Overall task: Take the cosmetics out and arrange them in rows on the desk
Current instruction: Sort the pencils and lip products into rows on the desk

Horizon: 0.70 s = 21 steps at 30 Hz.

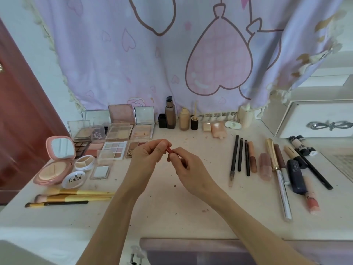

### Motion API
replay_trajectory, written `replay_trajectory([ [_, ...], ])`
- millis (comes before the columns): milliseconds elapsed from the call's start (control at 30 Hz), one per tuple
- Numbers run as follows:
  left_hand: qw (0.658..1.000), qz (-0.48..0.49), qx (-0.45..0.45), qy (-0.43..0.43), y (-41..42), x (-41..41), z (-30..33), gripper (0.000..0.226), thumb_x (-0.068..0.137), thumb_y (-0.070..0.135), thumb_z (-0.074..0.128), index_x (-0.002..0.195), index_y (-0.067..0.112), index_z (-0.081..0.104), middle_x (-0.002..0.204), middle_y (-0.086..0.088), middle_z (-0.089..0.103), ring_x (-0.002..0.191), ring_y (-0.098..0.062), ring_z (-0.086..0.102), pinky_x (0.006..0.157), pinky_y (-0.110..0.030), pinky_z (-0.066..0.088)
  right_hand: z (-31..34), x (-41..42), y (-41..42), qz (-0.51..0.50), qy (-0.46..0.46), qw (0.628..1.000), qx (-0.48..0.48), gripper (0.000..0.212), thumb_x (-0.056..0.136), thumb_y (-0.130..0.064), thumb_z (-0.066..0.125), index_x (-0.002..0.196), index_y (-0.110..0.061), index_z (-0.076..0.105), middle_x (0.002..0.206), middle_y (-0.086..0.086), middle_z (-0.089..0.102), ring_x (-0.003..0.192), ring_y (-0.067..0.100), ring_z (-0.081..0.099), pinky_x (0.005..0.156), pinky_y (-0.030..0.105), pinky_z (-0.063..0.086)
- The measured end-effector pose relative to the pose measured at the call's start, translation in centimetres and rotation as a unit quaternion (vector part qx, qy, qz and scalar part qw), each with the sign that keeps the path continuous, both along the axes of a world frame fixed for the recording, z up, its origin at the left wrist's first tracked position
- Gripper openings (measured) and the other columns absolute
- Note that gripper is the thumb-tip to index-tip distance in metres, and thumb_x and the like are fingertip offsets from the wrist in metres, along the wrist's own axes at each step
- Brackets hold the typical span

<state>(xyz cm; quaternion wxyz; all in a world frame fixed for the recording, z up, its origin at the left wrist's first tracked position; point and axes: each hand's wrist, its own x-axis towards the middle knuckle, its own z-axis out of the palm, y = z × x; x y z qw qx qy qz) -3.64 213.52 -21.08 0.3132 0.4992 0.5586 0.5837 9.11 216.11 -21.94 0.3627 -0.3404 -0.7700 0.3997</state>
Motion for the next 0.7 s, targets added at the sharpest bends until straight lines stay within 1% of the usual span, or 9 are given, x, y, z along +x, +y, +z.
replay_trajectory([
  [67, 1.000, 0.007, 0.000, 0.001, -0.1, 0.1, 0.1, 0.019, 0.091, 0.023, 0.051, 0.081, 0.021, 0.066, 0.060, 0.016, 0.060, 0.058, 0.002, 0.048, 0.062, -0.012, 0.040, -0.1, -0.2, 0.2, 0.002, -0.001, 1.000, -0.007, 0.019, 0.099, -0.019, 0.041, 0.088, -0.015, 0.056, 0.058, -0.010, 0.041, 0.047, 0.004, 0.036, 0.049, 0.017, 0.027],
  [200, 0.999, 0.038, 0.004, -0.008, -0.2, 0.2, 0.2, 0.019, 0.091, 0.020, 0.052, 0.080, 0.021, 0.067, 0.060, 0.015, 0.060, 0.058, 0.004, 0.051, 0.064, -0.011, 0.040, -0.3, -0.3, 0.2, 0.012, 0.006, 1.000, -0.026, 0.020, 0.099, -0.022, 0.041, 0.091, -0.018, 0.058, 0.056, -0.010, 0.042, 0.045, 0.004, 0.036, 0.047, 0.014, 0.029],
  [300, 0.999, 0.039, -0.013, -0.023, -0.2, 0.0, 0.2, 0.016, 0.089, 0.022, 0.054, 0.082, 0.023, 0.068, 0.063, 0.014, 0.061, 0.063, -0.004, 0.048, 0.066, -0.019, 0.041, -0.2, -0.2, 0.2, 0.023, -0.006, 0.997, -0.071, 0.020, 0.099, -0.028, 0.040, 0.096, -0.019, 0.057, 0.056, -0.016, 0.048, 0.045, -0.001, 0.041, 0.047, 0.011, 0.032],
  [400, 0.997, 0.051, -0.029, -0.044, -0.1, -0.3, 0.1, 0.015, 0.089, 0.023, 0.054, 0.085, 0.023, 0.069, 0.063, 0.013, 0.060, 0.068, -0.012, 0.045, 0.069, -0.024, 0.041, 0.2, 0.1, 0.1, 0.046, -0.033, 0.990, -0.128, 0.019, 0.095, -0.035, 0.046, 0.096, -0.017, 0.053, 0.059, -0.009, 0.048, 0.041, -0.001, 0.041, 0.047, 0.013, 0.034],
  [467, 0.997, 0.045, -0.029, -0.049, 0.0, -0.7, 0.2, 0.016, 0.090, 0.023, 0.054, 0.086, 0.021, 0.070, 0.063, 0.014, 0.060, 0.070, -0.013, 0.046, 0.070, -0.025, 0.042, 0.3, 0.3, 0.1, 0.048, -0.039, 0.989, -0.132, 0.017, 0.095, -0.032, 0.049, 0.098, -0.016, 0.053, 0.062, -0.008, 0.052, 0.046, -0.001, 0.044, 0.053, 0.018, 0.038],
  [533, 0.998, 0.038, -0.028, -0.052, 0.1, -0.8, 0.4, 0.017, 0.090, 0.021, 0.054, 0.088, 0.019, 0.070, 0.066, 0.010, 0.062, 0.070, -0.012, 0.048, 0.070, -0.026, 0.043, 0.2, 0.5, 0.3, 0.043, -0.040, 0.989, -0.134, 0.012, 0.096, -0.022, 0.048, 0.101, -0.014, 0.055, 0.068, -0.007, 0.054, 0.051, -0.001, 0.047, 0.057, 0.019, 0.039],
  [600, 0.995, 0.041, -0.025, -0.092, 0.4, -1.1, 0.7, 0.017, 0.091, 0.019, 0.053, 0.088, 0.016, 0.069, 0.070, 0.005, 0.063, 0.068, -0.011, 0.049, 0.068, -0.023, 0.044, -0.1, 0.8, 0.4, 0.034, -0.047, 0.989, -0.138, 0.012, 0.096, -0.017, 0.046, 0.100, -0.015, 0.058, 0.072, -0.006, 0.056, 0.055, 0.003, 0.047, 0.057, 0.019, 0.040],
  [667, 0.986, 0.053, -0.012, -0.157, 0.7, -1.6, 1.0, 0.016, 0.091, 0.015, 0.053, 0.089, 0.014, 0.069, 0.078, -0.001, 0.065, 0.069, -0.010, 0.052, 0.065, -0.018, 0.045, -0.2, 1.3, 0.5, 0.020, -0.044, 0.987, -0.156, 0.015, 0.096, -0.015, 0.047, 0.099, -0.014, 0.062, 0.074, -0.005, 0.059, 0.056, 0.008, 0.050, 0.057, 0.019, 0.046],
  [700, 0.980, 0.070, -0.007, -0.184, 0.8, -1.9, 1.1, 0.014, 0.090, 0.012, 0.054, 0.090, 0.013, 0.068, 0.082, -0.004, 0.066, 0.071, -0.010, 0.054, 0.066, -0.018, 0.047, -0.3, 1.4, 0.7, 0.008, -0.037, 0.985, -0.169, 0.018, 0.095, -0.015, 0.048, 0.102, -0.011, 0.064, 0.074, -0.005, 0.062, 0.057, 0.008, 0.053, 0.059, 0.019, 0.049],
])
